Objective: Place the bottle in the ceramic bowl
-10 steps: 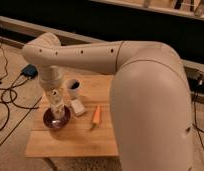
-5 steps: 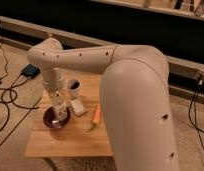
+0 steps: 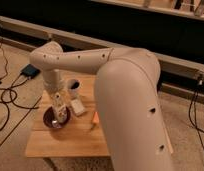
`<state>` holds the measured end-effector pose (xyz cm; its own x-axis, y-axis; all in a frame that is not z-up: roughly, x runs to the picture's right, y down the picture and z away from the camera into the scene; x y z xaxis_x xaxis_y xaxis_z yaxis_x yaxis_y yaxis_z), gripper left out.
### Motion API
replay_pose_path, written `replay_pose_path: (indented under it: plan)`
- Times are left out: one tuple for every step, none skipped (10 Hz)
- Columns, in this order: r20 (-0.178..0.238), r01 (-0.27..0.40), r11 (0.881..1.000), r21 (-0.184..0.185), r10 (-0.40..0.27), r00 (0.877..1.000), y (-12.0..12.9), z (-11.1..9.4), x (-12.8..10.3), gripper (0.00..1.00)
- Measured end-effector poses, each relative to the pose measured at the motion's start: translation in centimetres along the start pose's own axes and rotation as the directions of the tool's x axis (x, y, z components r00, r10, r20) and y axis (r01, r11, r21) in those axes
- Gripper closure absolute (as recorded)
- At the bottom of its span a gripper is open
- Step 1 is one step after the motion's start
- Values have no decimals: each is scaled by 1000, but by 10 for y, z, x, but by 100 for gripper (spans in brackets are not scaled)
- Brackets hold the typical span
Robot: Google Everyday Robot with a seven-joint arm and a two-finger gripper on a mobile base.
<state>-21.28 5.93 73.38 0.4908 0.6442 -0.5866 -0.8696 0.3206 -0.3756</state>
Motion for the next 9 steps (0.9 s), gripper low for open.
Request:
replay_pose_path:
  plan:
    - [1, 8, 1000, 4, -8, 1000, 1, 1, 0, 99]
    - [2, 20, 1000, 11, -20, 1000, 3, 1, -1, 89]
    - [2, 26, 1000, 14, -26, 1000, 4, 0, -1, 82]
    - [1, 33, 999, 18, -33, 999, 5, 0, 0, 72]
    - [-1, 38, 999, 21, -38, 999, 7, 0, 0, 60]
    - [-1, 42, 999, 21, -42, 999, 8, 0, 1, 50]
    - [-2, 44, 999, 21, -44, 999, 10, 1, 1, 40]
    - [-3, 46, 999, 22, -46, 999, 10, 1, 1, 32]
    - [-5, 48, 999, 22, -48, 999, 11, 1, 2, 22]
